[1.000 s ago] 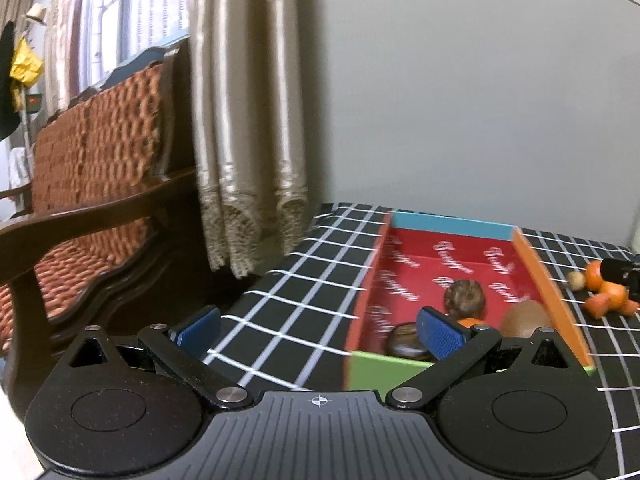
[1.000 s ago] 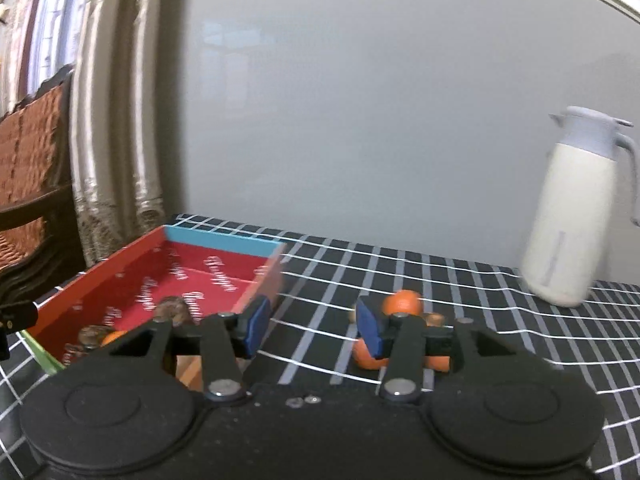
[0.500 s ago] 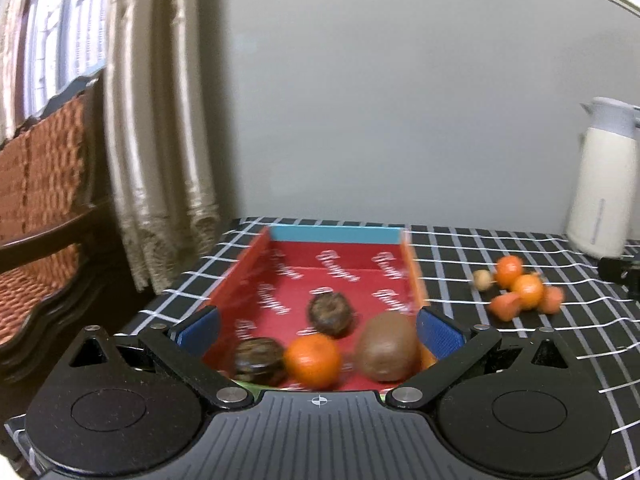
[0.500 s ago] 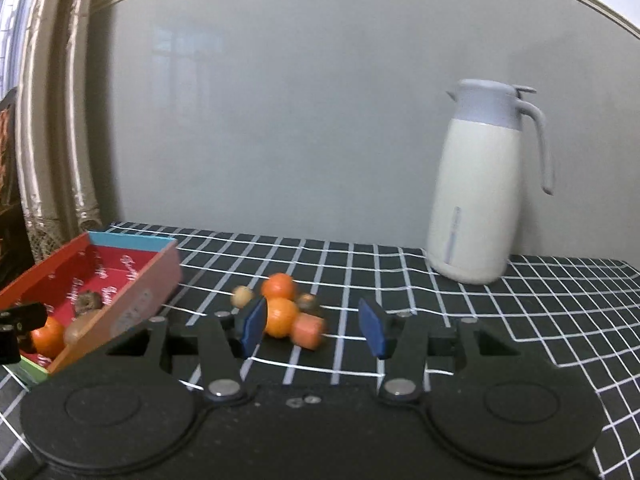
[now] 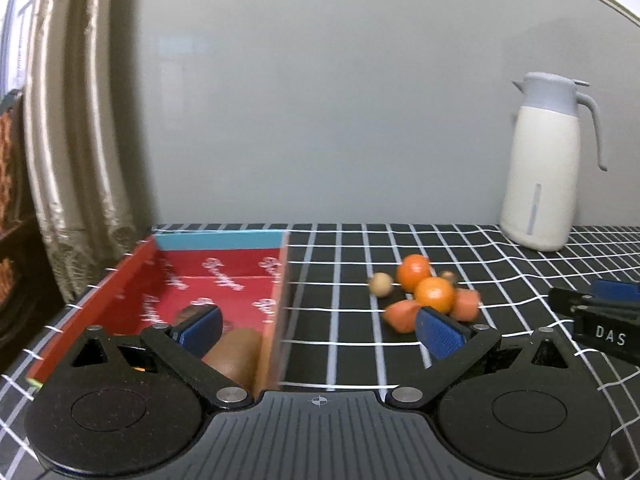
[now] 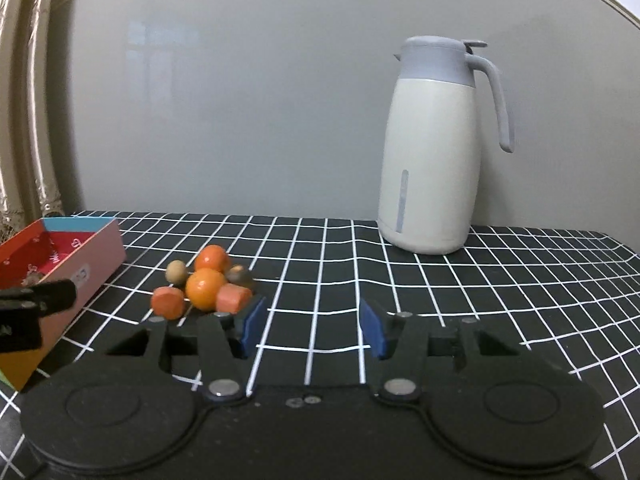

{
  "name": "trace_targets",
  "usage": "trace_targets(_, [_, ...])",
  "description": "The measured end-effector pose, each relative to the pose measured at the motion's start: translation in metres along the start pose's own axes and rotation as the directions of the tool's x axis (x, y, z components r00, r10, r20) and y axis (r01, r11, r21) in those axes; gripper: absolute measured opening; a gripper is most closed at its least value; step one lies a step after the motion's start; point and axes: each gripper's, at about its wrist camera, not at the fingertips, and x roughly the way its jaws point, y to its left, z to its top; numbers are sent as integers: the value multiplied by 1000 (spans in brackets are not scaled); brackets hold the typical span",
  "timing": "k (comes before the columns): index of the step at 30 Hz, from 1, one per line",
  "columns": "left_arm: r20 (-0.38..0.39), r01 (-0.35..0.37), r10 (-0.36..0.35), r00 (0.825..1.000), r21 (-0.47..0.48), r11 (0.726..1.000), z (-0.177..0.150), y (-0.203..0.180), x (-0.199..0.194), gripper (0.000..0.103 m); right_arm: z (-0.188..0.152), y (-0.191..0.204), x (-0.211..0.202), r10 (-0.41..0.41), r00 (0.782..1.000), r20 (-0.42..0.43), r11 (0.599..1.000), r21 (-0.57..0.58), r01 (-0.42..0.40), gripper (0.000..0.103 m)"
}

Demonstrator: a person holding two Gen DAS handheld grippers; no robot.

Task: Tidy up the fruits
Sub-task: 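Move the right gripper back from the box while the left gripper moves over the fruit pile, then grasp the orange cube-shaped piece with the left gripper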

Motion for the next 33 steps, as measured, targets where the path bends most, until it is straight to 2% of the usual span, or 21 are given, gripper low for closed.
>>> trace_targets(5, [-16, 25, -25, 1000, 5, 1000, 1, -23, 12, 102, 4, -7, 4, -1, 1000, 8, 1000, 7, 1, 50])
trace_targets(6, [-16, 21, -21, 1000, 6, 1000, 1, -27, 14, 99, 4, -8, 4, -3, 1000, 12, 1000, 3, 3, 50])
trace_targets(9, [-58, 32, -33, 998, -14, 999, 0, -35, 27, 77, 3, -14, 6, -9, 1000, 8, 1000, 0, 9, 51])
trace_targets(11, [-87, 31, -33, 996, -28, 999, -1, -39, 37, 74, 4, -18, 9, -11, 1000, 1, 1000, 9, 11, 51])
trace_targets(20, [-124, 43, -46, 991, -24, 999, -4, -60, 57, 59, 9, -18, 23, 8, 1000, -7, 999, 46, -7, 53])
trace_targets(22, [-144, 41, -44, 989, -24, 999, -4, -63, 63, 53, 9, -18, 26, 12, 1000, -7, 999, 48, -12, 53])
trace_targets(33, [-178, -12, -4, 984, -91, 996, -4, -69, 93, 49, 7, -32, 44, 8, 999, -44, 997, 78, -5, 56])
